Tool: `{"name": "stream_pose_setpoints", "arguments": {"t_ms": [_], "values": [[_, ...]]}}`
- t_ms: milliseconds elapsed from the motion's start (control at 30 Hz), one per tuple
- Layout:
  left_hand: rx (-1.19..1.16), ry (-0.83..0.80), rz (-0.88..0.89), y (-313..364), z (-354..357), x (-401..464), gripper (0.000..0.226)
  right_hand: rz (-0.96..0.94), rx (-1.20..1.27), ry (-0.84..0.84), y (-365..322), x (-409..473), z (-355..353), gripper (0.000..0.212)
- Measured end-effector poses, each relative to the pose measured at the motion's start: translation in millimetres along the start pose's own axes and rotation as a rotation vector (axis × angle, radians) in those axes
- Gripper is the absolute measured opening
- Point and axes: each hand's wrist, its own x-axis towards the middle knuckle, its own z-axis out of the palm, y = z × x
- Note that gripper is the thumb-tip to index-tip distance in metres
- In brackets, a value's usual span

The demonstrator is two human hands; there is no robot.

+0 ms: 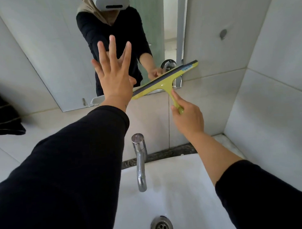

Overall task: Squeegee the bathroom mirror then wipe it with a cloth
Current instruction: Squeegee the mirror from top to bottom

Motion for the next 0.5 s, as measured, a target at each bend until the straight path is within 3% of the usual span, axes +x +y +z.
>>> {"name": "stream_pose_setpoints", "arguments": {"t_ms": [400,500], "values": [[-0.025,0.009,-0.055,17.3,-1.2,-6.1,0.094,0.111,-0.150,-0.124,31.1,-19.8,-22.0,0.050],[-0.079,-0.038,0.088,47.1,0.6,-17.4,0.087,0.122,-0.238,-0.144,33.1,-15.1,-52.7,0.052]]}}
